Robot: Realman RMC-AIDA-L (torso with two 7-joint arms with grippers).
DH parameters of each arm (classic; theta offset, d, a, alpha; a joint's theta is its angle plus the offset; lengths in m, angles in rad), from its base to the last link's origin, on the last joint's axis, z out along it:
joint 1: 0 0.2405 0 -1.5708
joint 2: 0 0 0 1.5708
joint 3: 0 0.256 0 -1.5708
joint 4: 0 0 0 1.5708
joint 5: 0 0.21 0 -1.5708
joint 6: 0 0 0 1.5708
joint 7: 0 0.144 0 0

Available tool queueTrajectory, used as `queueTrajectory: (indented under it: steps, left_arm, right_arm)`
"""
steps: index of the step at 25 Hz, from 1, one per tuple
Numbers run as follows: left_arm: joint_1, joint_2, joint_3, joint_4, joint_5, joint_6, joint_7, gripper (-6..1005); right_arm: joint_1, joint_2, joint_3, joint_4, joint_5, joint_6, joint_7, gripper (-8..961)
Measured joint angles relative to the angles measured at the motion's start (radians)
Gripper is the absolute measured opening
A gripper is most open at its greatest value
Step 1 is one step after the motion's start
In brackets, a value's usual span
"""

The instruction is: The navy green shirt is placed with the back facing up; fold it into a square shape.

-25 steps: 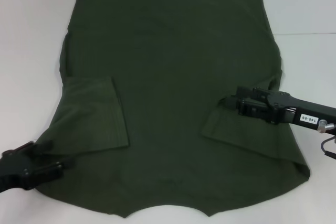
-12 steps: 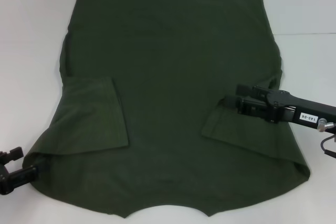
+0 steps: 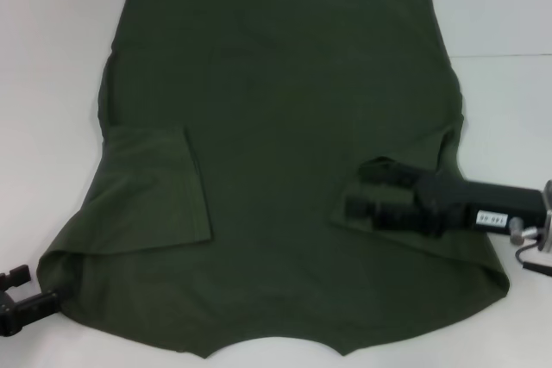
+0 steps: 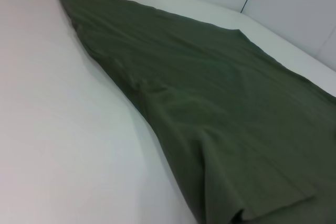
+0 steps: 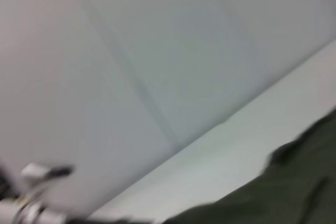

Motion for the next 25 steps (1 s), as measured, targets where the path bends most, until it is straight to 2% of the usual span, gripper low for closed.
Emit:
queueTrajectory:
  steps: [3,7,22,25]
  left_arm:
    - [0.0,0.0,0.003,0.0,0.002,0.007,0.0,948]
    - [-0.003,0.0,0.012,0.0,0.009,0.008,0.0,949]
    - [-0.014,-0.004,0.039,0.006,0.015,0.046,-0.004,949]
    - [-0.017,-0.002,0.04,0.007,0.017,0.043,-0.012,920]
  right_arm:
    - [0.014,-0.01,-0.097,-0.006,-0.005,-0.043,0.002,928]
    - [0.03,-0.019,-0.16,-0.006,-0.007,-0.068,0.019,928]
    - [0.029,-0.02,-0.152,-0.008,-0.001,-0.067,0.027,926]
    - [0.027,-0.02,-0.144,-0.008,-0.001,-0.067,0.027,926]
